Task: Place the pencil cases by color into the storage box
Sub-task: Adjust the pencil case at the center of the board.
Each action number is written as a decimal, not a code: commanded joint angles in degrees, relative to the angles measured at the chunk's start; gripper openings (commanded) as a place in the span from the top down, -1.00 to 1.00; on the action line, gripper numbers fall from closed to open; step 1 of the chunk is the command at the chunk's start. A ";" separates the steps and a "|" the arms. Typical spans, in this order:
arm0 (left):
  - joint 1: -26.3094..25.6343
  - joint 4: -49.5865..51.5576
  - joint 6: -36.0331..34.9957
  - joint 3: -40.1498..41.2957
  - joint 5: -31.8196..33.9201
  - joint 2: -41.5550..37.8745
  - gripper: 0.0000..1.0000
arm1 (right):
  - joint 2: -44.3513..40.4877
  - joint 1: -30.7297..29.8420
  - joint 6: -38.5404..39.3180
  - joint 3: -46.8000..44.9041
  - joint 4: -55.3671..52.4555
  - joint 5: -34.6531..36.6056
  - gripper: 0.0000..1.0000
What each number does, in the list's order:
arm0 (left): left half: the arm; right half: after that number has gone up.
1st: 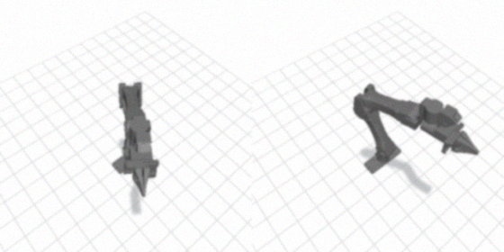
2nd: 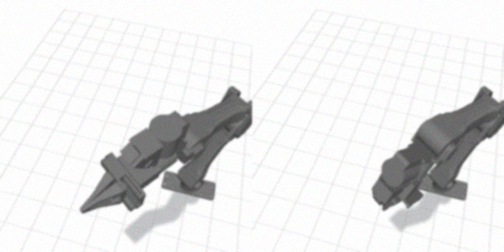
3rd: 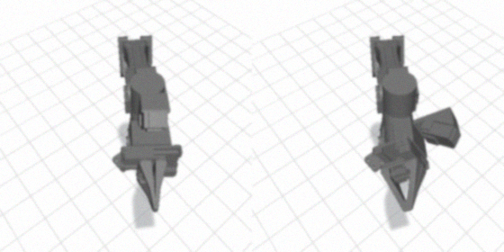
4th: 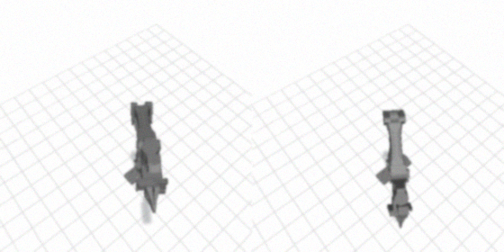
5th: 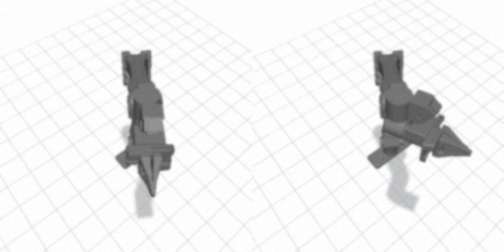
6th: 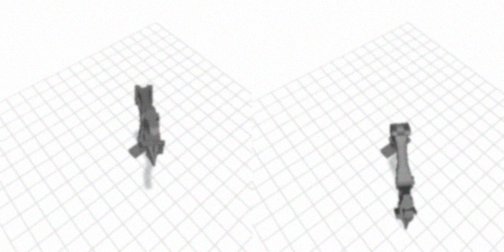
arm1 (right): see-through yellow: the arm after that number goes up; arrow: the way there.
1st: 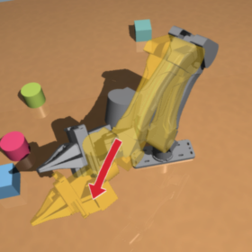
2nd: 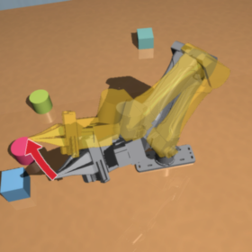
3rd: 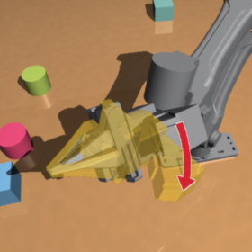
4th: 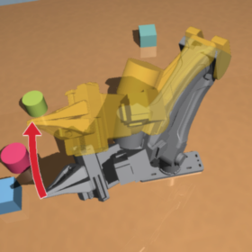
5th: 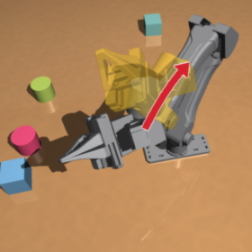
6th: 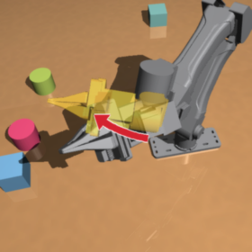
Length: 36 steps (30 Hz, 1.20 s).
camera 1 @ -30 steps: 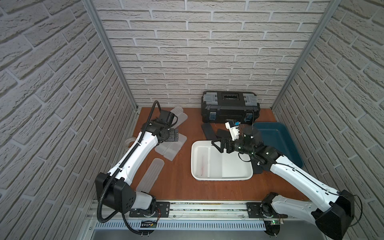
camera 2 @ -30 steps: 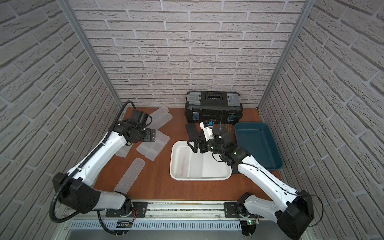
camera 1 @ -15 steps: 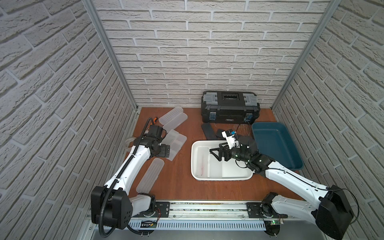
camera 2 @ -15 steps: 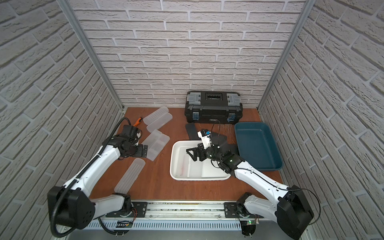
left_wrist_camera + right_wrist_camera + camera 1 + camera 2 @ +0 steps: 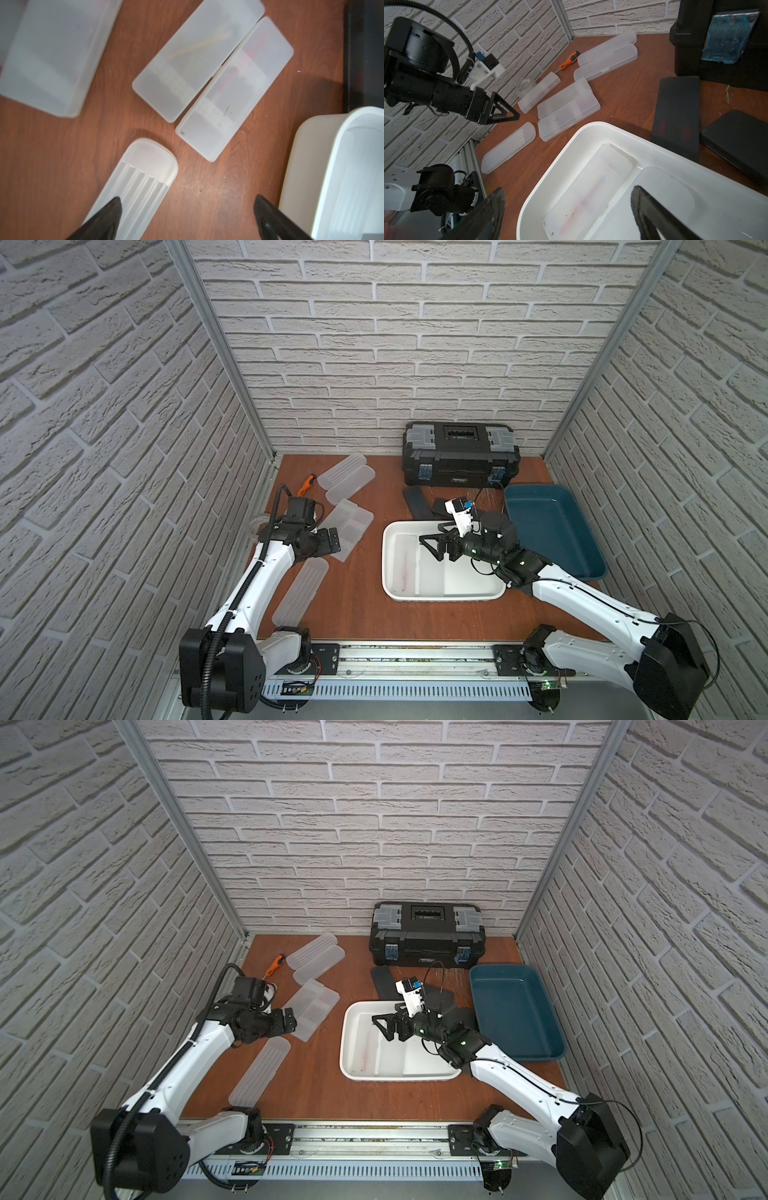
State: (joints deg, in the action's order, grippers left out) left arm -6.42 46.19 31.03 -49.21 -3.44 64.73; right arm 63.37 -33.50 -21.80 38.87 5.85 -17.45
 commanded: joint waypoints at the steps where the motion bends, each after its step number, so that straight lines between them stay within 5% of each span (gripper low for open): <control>1: 0.44 0.63 14.33 2.59 1.99 -4.94 -0.96 | -0.99 -0.43 0.54 -0.38 2.59 0.91 -0.89; 9: -0.14 13.24 37.95 2.53 11.59 -6.20 -0.96 | 0.12 -0.52 0.09 -0.11 2.50 1.53 -0.89; 20: -7.68 18.32 80.73 5.71 22.97 -10.95 -0.97 | 0.91 -0.52 -0.16 -0.29 2.93 2.15 -0.89; 26: -8.53 25.10 93.83 1.34 24.27 -2.03 -0.96 | 0.62 -0.60 -0.37 -0.55 3.21 2.42 -0.89; 36: -10.07 10.59 108.36 7.23 23.14 2.88 -0.97 | 0.48 -0.95 -1.46 -1.52 5.48 2.82 -0.89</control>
State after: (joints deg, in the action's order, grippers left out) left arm -16.21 60.53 118.43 -44.71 19.05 67.94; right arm 64.29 -33.67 -22.35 37.98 7.51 -15.05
